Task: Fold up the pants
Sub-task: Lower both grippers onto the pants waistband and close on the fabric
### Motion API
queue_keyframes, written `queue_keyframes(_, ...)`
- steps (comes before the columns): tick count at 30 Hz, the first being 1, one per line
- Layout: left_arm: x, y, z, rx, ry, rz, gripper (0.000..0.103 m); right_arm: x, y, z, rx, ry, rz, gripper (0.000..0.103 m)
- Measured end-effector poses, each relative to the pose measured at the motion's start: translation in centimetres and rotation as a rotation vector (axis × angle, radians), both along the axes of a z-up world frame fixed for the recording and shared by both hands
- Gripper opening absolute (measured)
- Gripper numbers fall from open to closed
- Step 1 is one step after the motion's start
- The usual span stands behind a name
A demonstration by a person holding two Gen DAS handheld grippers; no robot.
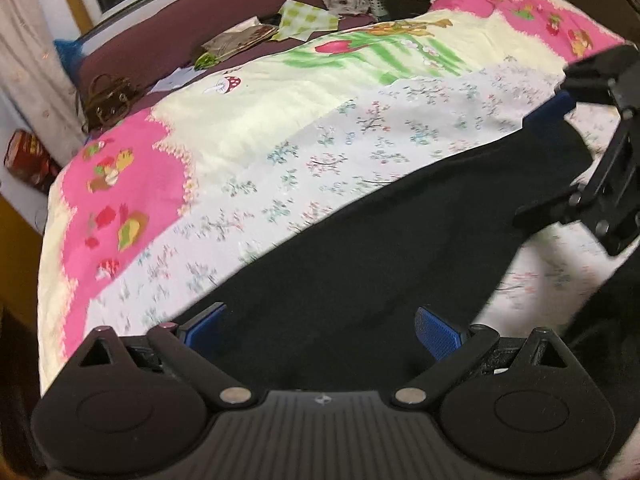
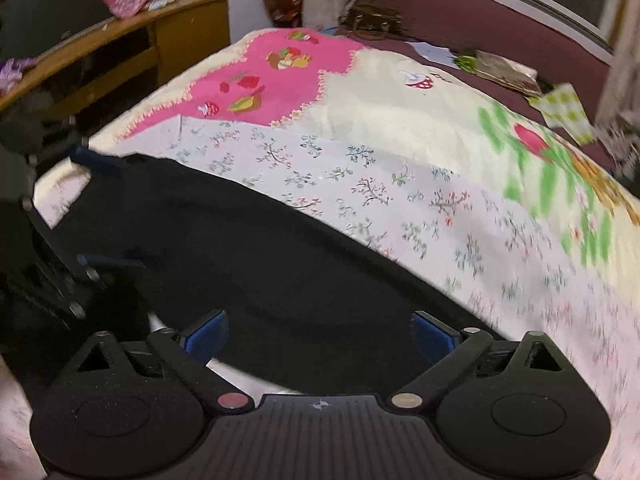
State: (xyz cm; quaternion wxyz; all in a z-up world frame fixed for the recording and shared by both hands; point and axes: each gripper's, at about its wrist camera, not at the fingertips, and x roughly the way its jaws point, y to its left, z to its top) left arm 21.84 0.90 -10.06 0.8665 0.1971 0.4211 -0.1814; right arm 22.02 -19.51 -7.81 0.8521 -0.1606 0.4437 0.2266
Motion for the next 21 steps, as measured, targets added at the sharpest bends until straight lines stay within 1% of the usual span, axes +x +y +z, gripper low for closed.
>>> queue_keyframes(4, 2.3, -0.4, -1.4, 0.025, -0.013, -0.054, 0.103, 2.9, -1.1, -1.9, -0.041, 0.021, 0.021, 0.082)
queue_keyframes(9, 5.3, -3.0, -3.5, 0.064, -0.034, -0.179, 0.103, 6.0, -3.9, -4.2, -0.088, 0.040, 0.009, 0.080)
queue_keyframes(11, 6.6, -3.9, -4.2, 0.079, -0.032, -0.226, 0.103, 7.1, -5.0, -4.9, -0.118, 0.041, 0.029, 0.077)
queue_keyframes(13, 7.9, -4.2, -4.9, 0.099, -0.026, -0.251, 0.103, 8.2, -5.9, -5.5, -0.142, 0.049, 0.054, 0.074)
queue_keyframes(15, 9.1, -3.8, -5.3, 0.110, -0.005, -0.276, 0.103, 9.2, -7.0, -6.4, -0.155, 0.060, 0.069, 0.072)
queue_keyframes(18, 10.8, -3.4, -5.9, 0.116, 0.038, -0.309, 0.102, 10.9, -8.0, -7.5, -0.146, 0.086, 0.082, 0.068)
queue_keyframes(21, 12.4, -3.5, -6.5, 0.092, 0.097, -0.336, 0.098, 12.5, -8.3, -8.6, -0.119, 0.134, 0.094, 0.064)
